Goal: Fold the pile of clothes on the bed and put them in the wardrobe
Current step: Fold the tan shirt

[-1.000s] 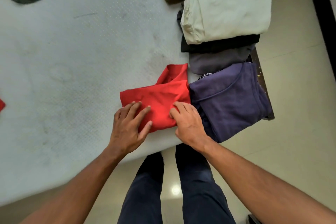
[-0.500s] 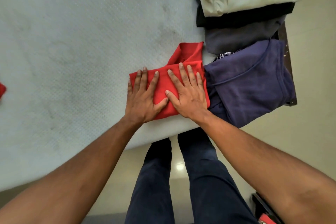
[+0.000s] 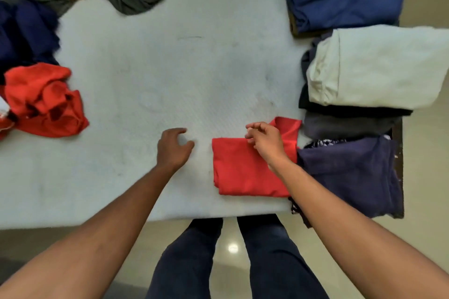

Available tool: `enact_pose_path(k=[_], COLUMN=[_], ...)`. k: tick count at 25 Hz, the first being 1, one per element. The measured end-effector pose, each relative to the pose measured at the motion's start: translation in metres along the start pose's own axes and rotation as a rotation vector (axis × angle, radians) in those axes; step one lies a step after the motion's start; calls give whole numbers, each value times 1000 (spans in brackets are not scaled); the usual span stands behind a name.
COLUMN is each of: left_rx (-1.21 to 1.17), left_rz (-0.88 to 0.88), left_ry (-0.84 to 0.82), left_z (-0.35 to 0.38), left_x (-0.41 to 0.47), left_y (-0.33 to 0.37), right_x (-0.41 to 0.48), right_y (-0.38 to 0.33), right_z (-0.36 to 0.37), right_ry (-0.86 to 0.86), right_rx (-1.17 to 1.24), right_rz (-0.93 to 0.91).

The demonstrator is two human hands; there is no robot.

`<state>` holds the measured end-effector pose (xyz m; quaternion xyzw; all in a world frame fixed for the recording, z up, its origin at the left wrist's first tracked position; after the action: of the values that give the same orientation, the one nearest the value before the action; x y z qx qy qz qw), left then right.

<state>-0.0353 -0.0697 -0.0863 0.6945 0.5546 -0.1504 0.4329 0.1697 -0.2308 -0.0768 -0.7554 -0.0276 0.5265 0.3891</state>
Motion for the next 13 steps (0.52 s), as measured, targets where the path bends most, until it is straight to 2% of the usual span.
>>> enact_pose_path(k=[3, 8, 10, 13], left_rx=[67, 283, 364, 459], left_rz=[-69, 6, 20, 26], left_ry=[77, 86, 28, -99], left_z=[-52, -145, -182, -229], left_x=[24, 90, 134, 204], left_y=[-38, -82, -84, -70], right_x=[25, 70, 103, 165], right_y=[-32, -93, -123, -183], right_z=[39, 131, 172, 224], right_ry=[-130, -219, -181, -9], right_rx=[-199, -566, -653, -709], right_rz=[-28, -225, -344, -559])
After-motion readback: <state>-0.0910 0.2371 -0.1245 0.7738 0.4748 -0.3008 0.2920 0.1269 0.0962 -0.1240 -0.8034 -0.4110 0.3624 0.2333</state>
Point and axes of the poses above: each hand's wrist, its own x-axis towards the middle knuckle, its own z-axis out of the palm, y = z × x, the point moved 3 cm from there along x, towards the middle knuckle, and after that the axes turned 7 degrees about -y, right-handed, at the moved point
